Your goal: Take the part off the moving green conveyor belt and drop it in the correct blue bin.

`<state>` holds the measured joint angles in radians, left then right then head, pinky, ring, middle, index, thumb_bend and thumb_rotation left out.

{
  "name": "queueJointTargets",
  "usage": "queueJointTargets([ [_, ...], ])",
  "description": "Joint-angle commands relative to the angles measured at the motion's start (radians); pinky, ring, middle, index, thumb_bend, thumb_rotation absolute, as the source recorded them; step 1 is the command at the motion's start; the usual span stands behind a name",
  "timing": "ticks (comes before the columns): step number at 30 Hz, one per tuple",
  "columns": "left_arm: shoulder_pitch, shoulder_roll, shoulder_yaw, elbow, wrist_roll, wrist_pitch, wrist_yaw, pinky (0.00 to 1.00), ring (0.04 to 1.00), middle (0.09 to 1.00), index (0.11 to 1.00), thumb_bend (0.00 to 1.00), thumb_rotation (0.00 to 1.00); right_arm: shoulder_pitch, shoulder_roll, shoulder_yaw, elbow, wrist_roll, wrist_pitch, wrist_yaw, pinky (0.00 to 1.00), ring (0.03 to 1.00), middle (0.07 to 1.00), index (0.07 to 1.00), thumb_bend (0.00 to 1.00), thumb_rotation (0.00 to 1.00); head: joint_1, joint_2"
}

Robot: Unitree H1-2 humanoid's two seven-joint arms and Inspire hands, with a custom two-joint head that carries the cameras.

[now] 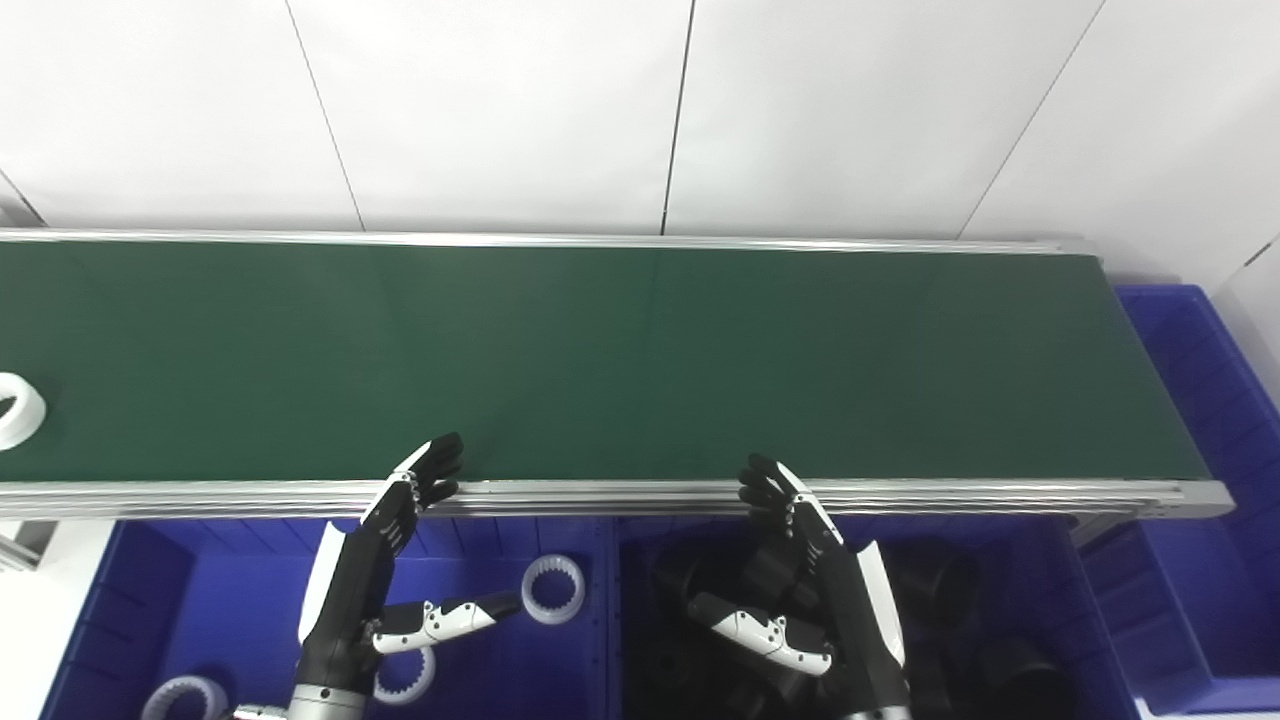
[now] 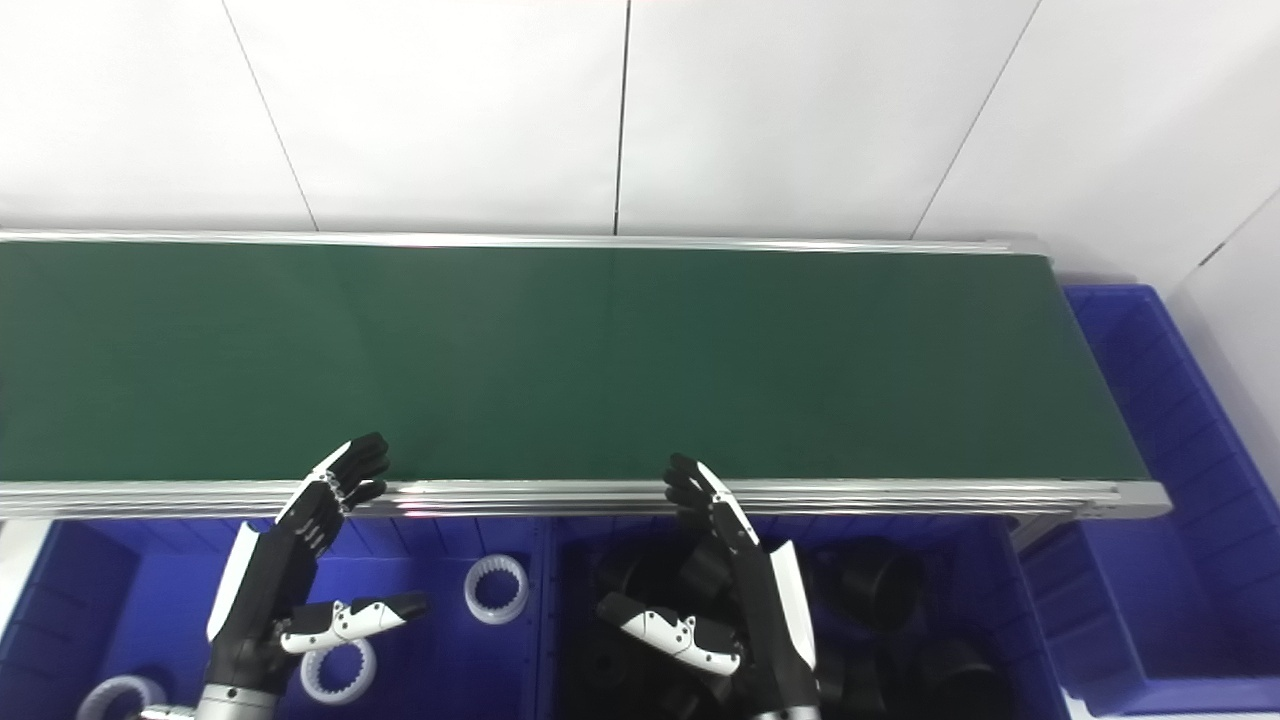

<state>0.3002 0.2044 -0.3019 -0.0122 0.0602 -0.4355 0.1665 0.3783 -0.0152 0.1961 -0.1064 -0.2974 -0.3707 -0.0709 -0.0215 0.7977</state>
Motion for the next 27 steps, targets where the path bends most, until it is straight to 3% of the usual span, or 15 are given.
queueJointTargets([
  [1,-0.001,0.005,0.006,-0.021,-0.001,-0.034,-0.009,0.82,0.865,0.881,0.865,0.87,0.24,0.002,0.009,-0.002,-0.029,0.004,-0.009,-0.003,0.75,0.805,0.835,0.875,0.77,0.38,0.002,0.000],
  [13,0.002,0.006,0.013,-0.030,-0.008,-0.034,-0.028,0.81,0.854,0.867,0.854,0.87,0.21,0.002,0.011,-0.001,-0.028,0.005,-0.010,-0.002,0.76,0.809,0.836,0.878,0.75,0.36,0.005,-0.004],
  [15,0.007,0.008,0.008,-0.036,-0.004,-0.034,-0.029,0.81,0.851,0.867,0.852,0.87,0.20,0.003,0.010,-0.004,-0.028,0.002,-0.008,-0.004,0.76,0.808,0.835,0.876,0.76,0.37,0.045,-0.016],
  [16,0.009,0.007,0.003,-0.037,-0.001,-0.034,-0.027,0.81,0.850,0.866,0.851,0.87,0.20,0.003,0.006,-0.006,-0.028,0.004,-0.007,-0.002,0.76,0.808,0.834,0.876,0.76,0.37,0.101,-0.029],
  [17,0.010,0.007,0.000,-0.038,0.001,-0.034,-0.026,0.81,0.849,0.867,0.850,0.88,0.20,0.004,0.004,-0.007,-0.027,0.006,-0.006,-0.001,0.75,0.810,0.838,0.878,0.76,0.37,0.101,-0.029],
  [18,0.009,0.002,-0.014,-0.035,0.023,-0.034,-0.003,0.81,0.848,0.868,0.850,0.88,0.20,0.004,-0.008,-0.012,-0.024,0.021,-0.012,0.006,0.75,0.811,0.840,0.879,0.76,0.37,0.233,-0.072],
  [19,0.008,0.000,-0.025,-0.033,0.040,-0.034,0.015,0.78,0.829,0.857,0.840,0.90,0.21,0.005,-0.016,-0.015,-0.022,0.033,-0.016,0.011,0.74,0.806,0.842,0.889,0.74,0.36,0.233,-0.072],
  [21,0.001,-0.011,-0.068,-0.020,0.085,-0.034,0.064,0.78,0.828,0.853,0.835,0.91,0.22,0.002,-0.039,-0.024,-0.007,0.065,-0.042,0.018,0.75,0.811,0.846,0.895,0.72,0.34,0.366,-0.145],
  [27,-0.031,-0.005,-0.179,0.002,0.142,-0.034,0.176,0.79,0.840,0.861,0.831,0.91,0.24,0.002,-0.057,-0.033,-0.003,0.070,-0.045,0.018,0.79,0.843,0.864,0.917,0.61,0.24,0.380,-0.196],
])
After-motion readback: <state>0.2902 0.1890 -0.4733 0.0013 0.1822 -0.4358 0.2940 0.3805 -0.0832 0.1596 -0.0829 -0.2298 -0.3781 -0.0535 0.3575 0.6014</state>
